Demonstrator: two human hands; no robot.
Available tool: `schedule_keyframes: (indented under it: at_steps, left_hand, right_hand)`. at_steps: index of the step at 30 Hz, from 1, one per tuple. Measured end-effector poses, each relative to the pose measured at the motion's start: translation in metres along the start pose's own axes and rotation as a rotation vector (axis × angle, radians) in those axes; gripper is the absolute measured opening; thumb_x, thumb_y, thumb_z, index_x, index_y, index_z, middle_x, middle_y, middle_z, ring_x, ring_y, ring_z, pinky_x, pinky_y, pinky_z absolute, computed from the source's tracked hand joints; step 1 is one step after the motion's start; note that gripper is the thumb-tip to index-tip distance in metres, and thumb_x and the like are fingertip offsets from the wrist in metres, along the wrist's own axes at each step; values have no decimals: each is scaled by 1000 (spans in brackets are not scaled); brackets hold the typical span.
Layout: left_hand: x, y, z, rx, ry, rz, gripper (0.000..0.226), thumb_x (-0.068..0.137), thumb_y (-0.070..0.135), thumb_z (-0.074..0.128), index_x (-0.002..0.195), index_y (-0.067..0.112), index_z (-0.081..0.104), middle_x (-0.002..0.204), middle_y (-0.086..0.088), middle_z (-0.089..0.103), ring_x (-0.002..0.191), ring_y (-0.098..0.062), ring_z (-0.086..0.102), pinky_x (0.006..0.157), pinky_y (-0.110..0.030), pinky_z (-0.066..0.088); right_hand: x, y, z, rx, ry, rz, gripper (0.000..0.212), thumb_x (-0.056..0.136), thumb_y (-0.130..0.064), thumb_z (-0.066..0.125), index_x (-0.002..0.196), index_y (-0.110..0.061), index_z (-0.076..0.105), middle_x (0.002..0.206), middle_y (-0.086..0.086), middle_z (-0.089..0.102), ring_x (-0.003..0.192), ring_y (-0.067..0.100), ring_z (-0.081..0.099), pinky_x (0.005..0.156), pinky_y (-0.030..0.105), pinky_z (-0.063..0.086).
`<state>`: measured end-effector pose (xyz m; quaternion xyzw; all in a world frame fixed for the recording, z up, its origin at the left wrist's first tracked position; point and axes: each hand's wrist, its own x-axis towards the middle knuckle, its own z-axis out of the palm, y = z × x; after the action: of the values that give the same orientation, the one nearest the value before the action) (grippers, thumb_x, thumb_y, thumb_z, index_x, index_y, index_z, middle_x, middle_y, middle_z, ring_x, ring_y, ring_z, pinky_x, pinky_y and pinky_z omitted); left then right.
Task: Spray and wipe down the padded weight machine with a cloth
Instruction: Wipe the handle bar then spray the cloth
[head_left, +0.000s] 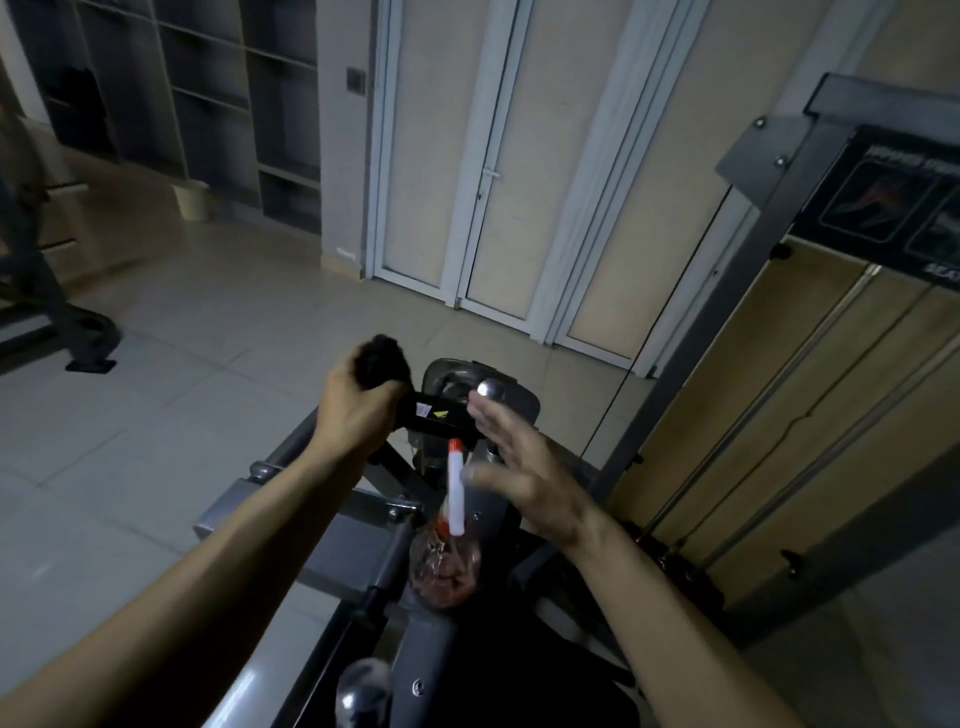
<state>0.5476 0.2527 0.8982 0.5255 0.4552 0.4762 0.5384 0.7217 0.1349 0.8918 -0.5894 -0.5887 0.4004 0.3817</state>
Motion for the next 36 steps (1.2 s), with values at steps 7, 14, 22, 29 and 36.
schedule_keyframes:
  at_steps: [7, 14, 22, 29, 36]
  left_hand:
    - [-33, -29, -4, -71, 29, -128, 32, 93, 3, 67, 112, 25, 52, 101, -8, 65, 80, -21, 66, 52, -23, 50]
    - [-84, -14, -28, -87, 95, -100, 32, 93, 5, 67, 117, 19, 53, 96, -3, 65, 80, -17, 66, 59, -25, 52]
    - [-191, 24, -58, -101, 171, 8, 27, 91, -6, 64, 112, 11, 58, 87, -2, 64, 71, -10, 60, 46, -12, 48]
    - [-265, 24, -143, -2, 361, -51, 34, 88, -6, 64, 115, 15, 60, 92, -3, 65, 78, -13, 63, 49, -17, 51]
    - [-280, 4, -221, -5, 489, -128, 37, 90, -2, 65, 121, 18, 61, 88, 1, 63, 75, -13, 59, 52, -22, 47]
  right_hand:
    - [-14, 44, 43, -10, -52, 53, 107, 83, -21, 87, 160, -45, 17, 154, -36, 32, 136, -16, 39, 111, 17, 40]
    - [-10, 33, 76, -142, 338, -69, 41, 100, -21, 62, 138, -29, 49, 128, -17, 60, 110, -3, 60, 92, 26, 47]
    - [-71, -78, 83, -38, 490, -456, 40, 95, -30, 66, 132, -28, 53, 128, -7, 59, 110, 16, 67, 92, 40, 58]
    - [-123, -133, 167, -48, 385, -671, 33, 101, -23, 62, 131, -27, 50, 128, -11, 59, 112, 5, 63, 89, 36, 60]
    - [-130, -126, 257, 130, 151, -440, 33, 104, -28, 59, 135, -19, 50, 121, -8, 61, 93, 11, 72, 71, 27, 62]
